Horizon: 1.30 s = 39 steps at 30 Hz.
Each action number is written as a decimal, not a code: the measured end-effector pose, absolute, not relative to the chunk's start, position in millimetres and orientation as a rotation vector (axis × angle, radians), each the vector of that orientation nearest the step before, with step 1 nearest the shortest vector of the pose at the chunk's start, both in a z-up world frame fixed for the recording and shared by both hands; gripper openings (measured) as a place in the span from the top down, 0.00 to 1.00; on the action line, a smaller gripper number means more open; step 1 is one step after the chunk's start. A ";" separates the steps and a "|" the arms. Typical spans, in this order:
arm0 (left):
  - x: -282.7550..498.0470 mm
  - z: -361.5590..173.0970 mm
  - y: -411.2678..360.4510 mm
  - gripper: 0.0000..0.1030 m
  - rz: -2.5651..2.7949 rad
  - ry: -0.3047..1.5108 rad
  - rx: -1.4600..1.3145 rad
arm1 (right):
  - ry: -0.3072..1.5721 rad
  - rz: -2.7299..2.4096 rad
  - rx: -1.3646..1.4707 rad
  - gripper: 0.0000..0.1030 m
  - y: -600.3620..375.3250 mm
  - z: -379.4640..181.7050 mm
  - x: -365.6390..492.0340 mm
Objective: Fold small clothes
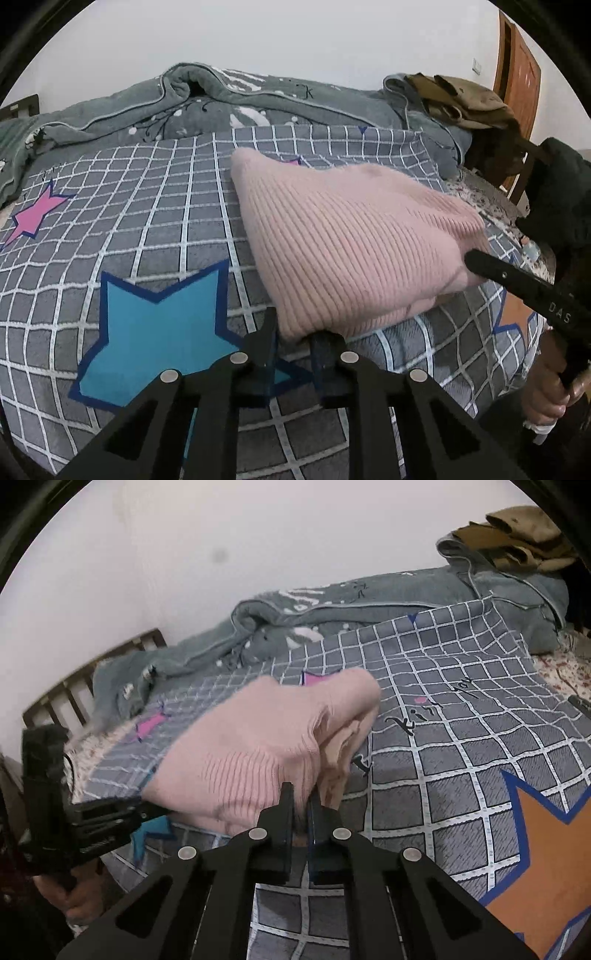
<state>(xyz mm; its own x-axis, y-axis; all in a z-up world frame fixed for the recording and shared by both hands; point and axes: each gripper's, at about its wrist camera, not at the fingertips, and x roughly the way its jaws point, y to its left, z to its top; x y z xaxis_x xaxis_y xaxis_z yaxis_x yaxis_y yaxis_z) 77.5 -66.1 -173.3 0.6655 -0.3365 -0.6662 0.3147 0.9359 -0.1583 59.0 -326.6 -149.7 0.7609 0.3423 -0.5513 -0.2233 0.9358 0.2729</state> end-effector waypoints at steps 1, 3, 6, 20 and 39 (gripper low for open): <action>75.6 -173.5 -65.2 0.79 -0.371 0.762 -0.028 | 0.641 0.317 0.172 0.93 -323.1 -149.0 58.7; 71.8 -172.0 -60.3 0.70 -0.364 0.762 -0.021 | 0.661 0.340 0.158 0.91 -319.2 -149.5 59.3; 65.9 -168.7 -43.5 0.57 -0.364 0.755 -0.066 | 0.647 0.367 0.173 0.82 -320.3 -146.7 55.8; 134.7 -124.8 -23.7 0.38 -0.394 0.718 -0.186 | 0.643 0.267 0.298 0.55 -318.3 -92.7 124.4; 204.1 -168.8 -46.8 0.36 -0.523 0.854 -0.241 | 0.797 0.184 0.116 0.48 -322.8 -158.3 171.3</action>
<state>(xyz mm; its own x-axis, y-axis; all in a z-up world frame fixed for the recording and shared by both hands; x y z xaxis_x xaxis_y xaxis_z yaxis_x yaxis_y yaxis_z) 204.1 -46.8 -168.8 0.5416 -0.5293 -0.6531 0.3412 0.8484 -0.4047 171.3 -322.8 -158.3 0.6841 0.2078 -0.6992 -0.1202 0.9776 0.1730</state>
